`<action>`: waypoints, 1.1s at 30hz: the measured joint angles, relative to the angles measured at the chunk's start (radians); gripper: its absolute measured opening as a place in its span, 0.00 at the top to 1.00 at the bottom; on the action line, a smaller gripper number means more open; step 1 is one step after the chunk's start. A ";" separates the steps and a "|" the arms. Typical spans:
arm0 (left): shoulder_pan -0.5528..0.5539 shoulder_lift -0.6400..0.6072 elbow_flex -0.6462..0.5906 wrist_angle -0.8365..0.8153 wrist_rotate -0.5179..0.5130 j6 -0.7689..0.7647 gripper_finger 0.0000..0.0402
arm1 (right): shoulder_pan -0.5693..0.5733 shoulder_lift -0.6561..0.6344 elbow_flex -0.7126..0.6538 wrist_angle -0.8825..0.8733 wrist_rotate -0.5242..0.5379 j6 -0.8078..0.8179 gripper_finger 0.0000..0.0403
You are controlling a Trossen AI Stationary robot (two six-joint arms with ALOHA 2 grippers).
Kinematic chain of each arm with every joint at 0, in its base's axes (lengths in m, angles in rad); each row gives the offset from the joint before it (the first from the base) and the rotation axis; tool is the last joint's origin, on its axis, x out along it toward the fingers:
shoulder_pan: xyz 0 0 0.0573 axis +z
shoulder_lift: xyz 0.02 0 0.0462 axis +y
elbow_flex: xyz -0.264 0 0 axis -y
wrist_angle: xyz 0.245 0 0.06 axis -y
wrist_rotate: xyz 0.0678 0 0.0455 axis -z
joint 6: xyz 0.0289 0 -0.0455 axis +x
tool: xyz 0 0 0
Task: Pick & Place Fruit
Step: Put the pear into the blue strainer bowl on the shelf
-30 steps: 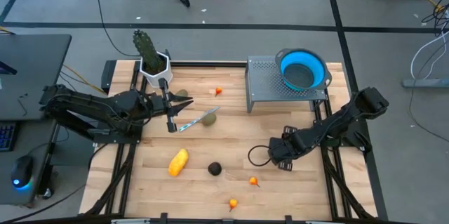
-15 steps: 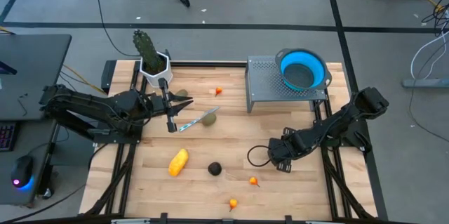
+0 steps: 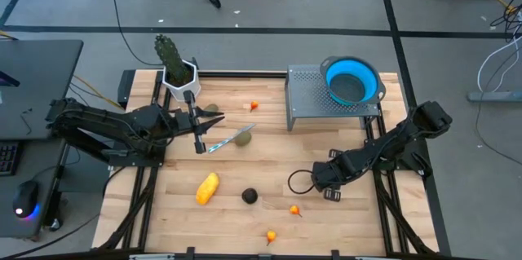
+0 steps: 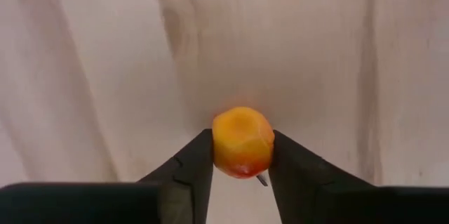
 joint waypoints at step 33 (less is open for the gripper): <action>0.000 -0.002 0.000 0.150 -0.040 0.125 0.89 | -0.403 -0.106 0.827 -0.801 0.537 -0.284 0.68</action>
